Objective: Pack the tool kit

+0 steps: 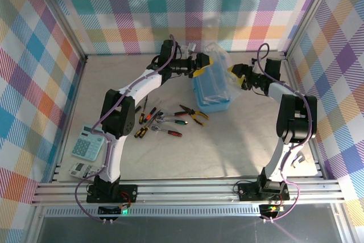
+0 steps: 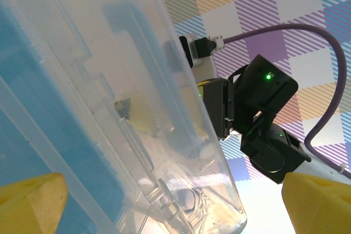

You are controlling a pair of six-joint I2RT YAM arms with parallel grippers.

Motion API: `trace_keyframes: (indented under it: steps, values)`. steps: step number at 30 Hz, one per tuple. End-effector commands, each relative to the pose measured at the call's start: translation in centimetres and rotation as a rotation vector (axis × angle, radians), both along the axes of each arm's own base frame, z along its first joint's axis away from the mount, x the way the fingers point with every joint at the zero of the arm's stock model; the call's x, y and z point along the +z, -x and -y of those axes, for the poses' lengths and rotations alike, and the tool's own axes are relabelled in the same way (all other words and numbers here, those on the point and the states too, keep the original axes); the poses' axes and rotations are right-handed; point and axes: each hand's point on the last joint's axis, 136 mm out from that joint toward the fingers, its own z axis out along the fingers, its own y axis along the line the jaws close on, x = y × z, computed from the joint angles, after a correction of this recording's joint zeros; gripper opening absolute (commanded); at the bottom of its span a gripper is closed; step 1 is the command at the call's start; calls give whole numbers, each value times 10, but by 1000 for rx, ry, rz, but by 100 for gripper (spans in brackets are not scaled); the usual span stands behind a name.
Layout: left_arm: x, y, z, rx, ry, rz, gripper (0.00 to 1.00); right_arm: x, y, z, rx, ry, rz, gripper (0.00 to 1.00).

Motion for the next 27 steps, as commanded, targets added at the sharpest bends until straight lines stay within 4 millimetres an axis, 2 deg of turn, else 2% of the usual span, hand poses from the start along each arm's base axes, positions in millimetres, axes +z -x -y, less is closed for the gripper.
trace_keyframes:
  steps: [1,10,12,14,19,24,27]
  values:
    - [10,-7,9,-8,35,21,100,45,0,-10,73,-15,147,69]
    - [9,-18,48,-45,126,-3,100,46,0,-15,83,-10,146,70]
    - [11,-16,49,-48,132,2,100,47,2,-16,84,2,144,74]
    - [16,-15,48,-51,135,10,100,47,4,-14,78,28,144,84]
    - [40,-9,45,-54,147,52,100,51,8,-4,41,144,137,100]
    - [53,-7,44,-54,155,72,100,65,15,9,1,281,145,99]
    - [59,-7,44,-50,160,74,100,80,25,17,-19,383,186,99]
